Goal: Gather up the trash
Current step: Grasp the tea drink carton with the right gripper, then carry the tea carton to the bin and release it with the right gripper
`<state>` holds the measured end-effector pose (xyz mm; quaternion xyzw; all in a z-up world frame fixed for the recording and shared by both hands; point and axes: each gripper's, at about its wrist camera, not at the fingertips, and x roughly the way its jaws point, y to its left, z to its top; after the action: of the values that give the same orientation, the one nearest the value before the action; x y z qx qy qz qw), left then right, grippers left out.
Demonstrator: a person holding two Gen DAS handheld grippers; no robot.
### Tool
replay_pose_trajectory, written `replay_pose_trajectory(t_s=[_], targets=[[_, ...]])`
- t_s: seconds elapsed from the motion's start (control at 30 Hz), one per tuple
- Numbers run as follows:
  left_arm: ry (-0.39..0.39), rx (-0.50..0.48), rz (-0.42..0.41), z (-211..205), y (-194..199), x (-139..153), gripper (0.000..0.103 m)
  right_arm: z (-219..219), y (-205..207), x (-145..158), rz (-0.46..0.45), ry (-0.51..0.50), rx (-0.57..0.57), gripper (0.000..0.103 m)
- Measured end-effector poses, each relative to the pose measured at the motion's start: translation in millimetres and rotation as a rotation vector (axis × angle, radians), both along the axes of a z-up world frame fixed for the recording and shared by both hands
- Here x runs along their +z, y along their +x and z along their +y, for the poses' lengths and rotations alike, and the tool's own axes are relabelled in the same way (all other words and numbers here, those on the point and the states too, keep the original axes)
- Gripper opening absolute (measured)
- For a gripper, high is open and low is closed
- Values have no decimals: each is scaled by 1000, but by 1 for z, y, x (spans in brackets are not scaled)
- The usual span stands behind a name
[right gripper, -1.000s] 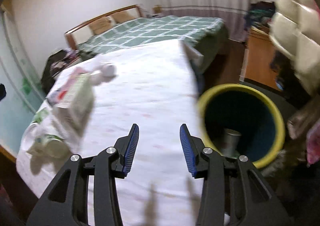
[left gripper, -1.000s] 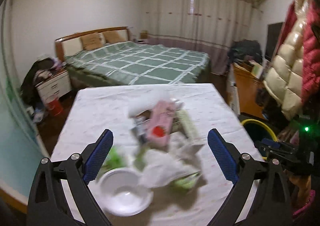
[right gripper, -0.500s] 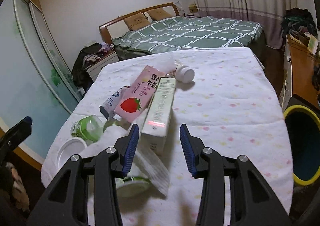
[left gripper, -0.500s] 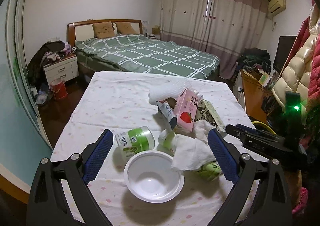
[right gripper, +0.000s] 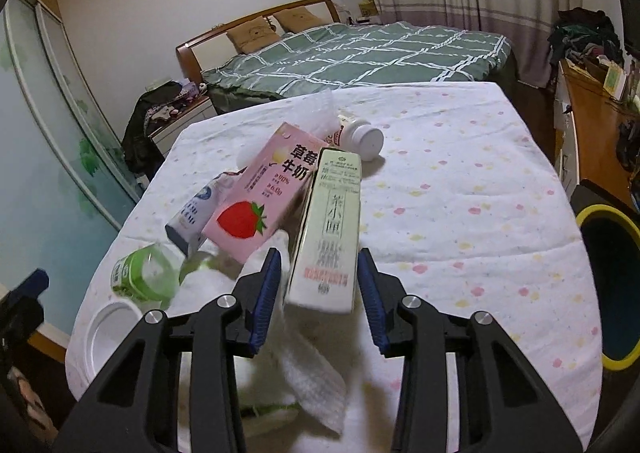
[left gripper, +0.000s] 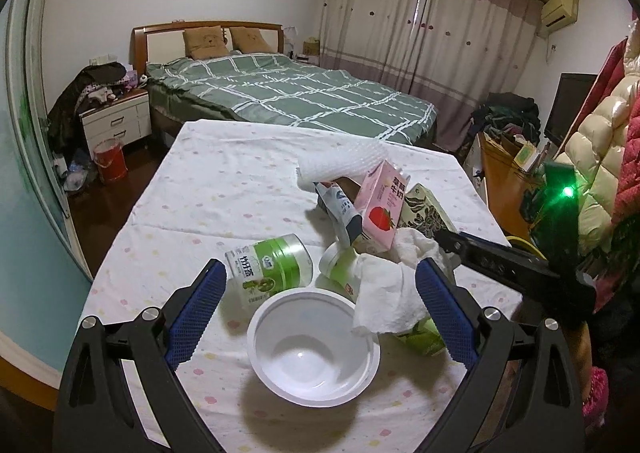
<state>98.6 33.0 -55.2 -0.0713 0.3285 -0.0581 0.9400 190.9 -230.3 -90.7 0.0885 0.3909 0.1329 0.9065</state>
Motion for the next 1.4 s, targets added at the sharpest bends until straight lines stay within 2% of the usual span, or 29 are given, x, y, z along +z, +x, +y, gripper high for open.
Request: replay_pose_trajectory(t_s=[0.1,0.23,0.47,0.77,0.93,1.2,1.4], targets=[[-1,-5,2,-1,2,-1,94,-1,14,-4,27,52,6,34],[-6,-12,6,-3,3,-4,94,-4,21,0,33,60,0,29],[-15,-10,13,-2,6,-8,94,-26,4,24,-45,16,-46,28],[-6,-34,25,-15,9,-13,94,-96,-23,36,-92,32,-185,28],[7,-48,23,-23,9,-12,94,-155,-39,40,-114,6,-322,28],[26,-69,22,-39,11,-9,94,-251,-51,18,-73,-48,-544,28],[44,-92,27,-53,14,-8,94,-283,-43,-19,20,-76,-608,28]])
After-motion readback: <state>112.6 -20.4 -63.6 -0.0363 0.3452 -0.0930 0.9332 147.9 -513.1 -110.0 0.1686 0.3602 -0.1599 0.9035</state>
